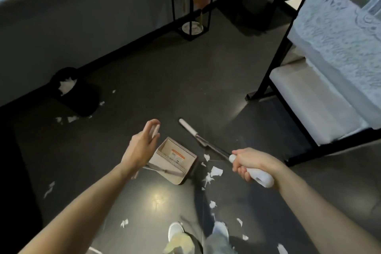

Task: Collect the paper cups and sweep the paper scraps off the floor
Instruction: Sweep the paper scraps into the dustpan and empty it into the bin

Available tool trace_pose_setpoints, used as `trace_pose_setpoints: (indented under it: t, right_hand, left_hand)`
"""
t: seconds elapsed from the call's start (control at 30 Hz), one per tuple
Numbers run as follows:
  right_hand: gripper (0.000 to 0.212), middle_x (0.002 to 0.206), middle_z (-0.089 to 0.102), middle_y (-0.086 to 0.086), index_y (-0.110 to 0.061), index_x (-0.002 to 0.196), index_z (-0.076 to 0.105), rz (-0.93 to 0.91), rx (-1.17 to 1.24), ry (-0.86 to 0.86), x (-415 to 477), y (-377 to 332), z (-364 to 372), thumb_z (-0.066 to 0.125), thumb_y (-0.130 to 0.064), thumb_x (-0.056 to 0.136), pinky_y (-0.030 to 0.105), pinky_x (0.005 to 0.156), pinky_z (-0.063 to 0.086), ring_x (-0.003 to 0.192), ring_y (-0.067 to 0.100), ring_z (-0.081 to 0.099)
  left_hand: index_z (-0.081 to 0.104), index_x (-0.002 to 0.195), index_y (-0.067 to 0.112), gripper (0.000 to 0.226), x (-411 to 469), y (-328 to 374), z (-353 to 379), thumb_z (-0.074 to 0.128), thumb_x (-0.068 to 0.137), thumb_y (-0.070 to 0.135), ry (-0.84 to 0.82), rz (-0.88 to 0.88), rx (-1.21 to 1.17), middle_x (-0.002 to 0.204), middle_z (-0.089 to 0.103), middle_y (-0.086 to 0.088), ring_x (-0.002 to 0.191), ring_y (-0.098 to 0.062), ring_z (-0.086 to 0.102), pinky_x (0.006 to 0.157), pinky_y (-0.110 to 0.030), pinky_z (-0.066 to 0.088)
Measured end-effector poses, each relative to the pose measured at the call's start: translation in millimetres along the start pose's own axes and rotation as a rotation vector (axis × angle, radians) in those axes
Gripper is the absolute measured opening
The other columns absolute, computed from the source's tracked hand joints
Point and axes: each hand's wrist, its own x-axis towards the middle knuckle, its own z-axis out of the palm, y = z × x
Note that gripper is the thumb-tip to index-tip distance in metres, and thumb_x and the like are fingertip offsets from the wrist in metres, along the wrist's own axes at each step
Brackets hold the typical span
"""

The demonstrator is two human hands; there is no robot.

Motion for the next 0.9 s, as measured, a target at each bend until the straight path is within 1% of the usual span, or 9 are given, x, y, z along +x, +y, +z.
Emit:
trace_pose_setpoints:
  t: [0.07, 0.13, 0.27, 0.37, 0.47, 0.6, 0.73, 0.8, 0.9]
  right_hand:
    - [0.052, 0.038, 0.041, 0.000, -0.012, 0.132, 0.050, -0.004, -0.040, 0.054, 6, 7, -12, 0.045, 0.008, 0.084, 0.013, 0.033, 0.030, 0.031, 0.007, 0.035]
    - [0.048, 0.038, 0.040, 0.000, -0.005, 0.129, 0.048, -0.003, -0.047, 0.099, 15, 16, -30, 0.045, 0.009, 0.083, 0.013, 0.034, 0.030, 0.031, 0.008, 0.034]
    - [0.054, 0.038, 0.040, 0.000, -0.015, 0.129, 0.047, -0.023, -0.045, 0.178, 29, 40, -71, 0.044, 0.010, 0.082, 0.013, 0.034, 0.031, 0.029, 0.008, 0.034]
    - [0.069, 0.036, 0.041, 0.000, -0.020, 0.143, 0.034, -0.035, -0.057, 0.214, 39, 57, -98, 0.042, 0.011, 0.082, 0.013, 0.033, 0.033, 0.025, 0.008, 0.034]
    - [0.069, 0.035, 0.040, -0.001, -0.018, 0.145, 0.031, -0.031, -0.093, 0.208, 54, 72, -111, 0.039, 0.012, 0.083, 0.012, 0.033, 0.034, 0.023, 0.008, 0.033]
    - [0.064, 0.040, 0.042, 0.001, -0.013, 0.143, 0.033, 0.043, -0.176, 0.128, 63, 99, -109, 0.039, 0.011, 0.084, 0.013, 0.033, 0.033, 0.026, 0.008, 0.034]
    - [0.072, 0.047, 0.045, 0.003, -0.023, 0.146, 0.028, 0.100, -0.285, 0.052, 58, 124, -86, 0.041, 0.008, 0.082, 0.015, 0.037, 0.034, 0.033, 0.010, 0.038]
    - [0.080, 0.049, 0.046, 0.003, -0.031, 0.149, 0.022, 0.100, -0.330, 0.039, 47, 135, -70, 0.042, 0.007, 0.081, 0.016, 0.037, 0.033, 0.035, 0.010, 0.039]
    - [0.082, 0.051, 0.048, 0.004, -0.034, 0.150, 0.018, 0.103, -0.394, 0.007, 24, 159, -43, 0.042, 0.005, 0.082, 0.018, 0.038, 0.036, 0.034, 0.009, 0.041]
  left_hand:
    - [0.035, 0.108, 0.036, 0.016, -20, 6, 6, 0.043, 0.099, 0.026, 0.020, -0.062, -0.040, 0.076, 0.055, 0.005, 0.054, -0.012, 0.054, 0.045, -0.016, 0.040]
    - [0.035, 0.104, 0.035, 0.016, -38, 10, 13, 0.044, 0.098, 0.024, 0.073, -0.112, -0.065, 0.074, 0.056, 0.002, 0.055, -0.013, 0.055, 0.048, -0.022, 0.043]
    - [0.038, 0.107, 0.032, 0.016, -76, 15, 32, 0.047, 0.097, 0.024, 0.187, -0.163, -0.059, 0.068, 0.057, -0.001, 0.055, -0.017, 0.054, 0.058, -0.032, 0.047]
    - [0.041, 0.112, 0.026, 0.017, -100, 23, 47, 0.048, 0.096, 0.023, 0.198, -0.162, 0.020, 0.064, 0.054, 0.008, 0.054, -0.006, 0.052, 0.056, -0.025, 0.040]
    - [0.041, 0.117, 0.023, 0.021, -128, 26, 59, 0.047, 0.097, 0.021, 0.156, -0.161, 0.083, 0.077, 0.054, 0.007, 0.056, -0.001, 0.048, 0.058, -0.020, 0.035]
    - [0.041, 0.118, 0.024, 0.021, -165, 21, 55, 0.045, 0.097, 0.022, 0.057, -0.182, 0.128, 0.086, 0.052, 0.006, 0.059, -0.006, 0.050, 0.065, -0.016, 0.036]
    - [0.043, 0.117, 0.023, 0.020, -195, 16, 56, 0.046, 0.098, 0.022, -0.053, -0.172, 0.104, 0.100, 0.055, 0.005, 0.079, -0.012, 0.054, 0.078, -0.021, 0.040]
    - [0.044, 0.118, 0.020, 0.020, -203, 15, 58, 0.046, 0.098, 0.023, -0.068, -0.160, 0.101, 0.102, 0.056, 0.003, 0.080, -0.014, 0.055, 0.077, -0.021, 0.040]
    - [0.044, 0.120, 0.018, 0.023, -218, 11, 61, 0.046, 0.098, 0.024, -0.087, -0.125, 0.119, 0.102, 0.058, 0.000, 0.073, -0.011, 0.053, 0.074, -0.020, 0.039]
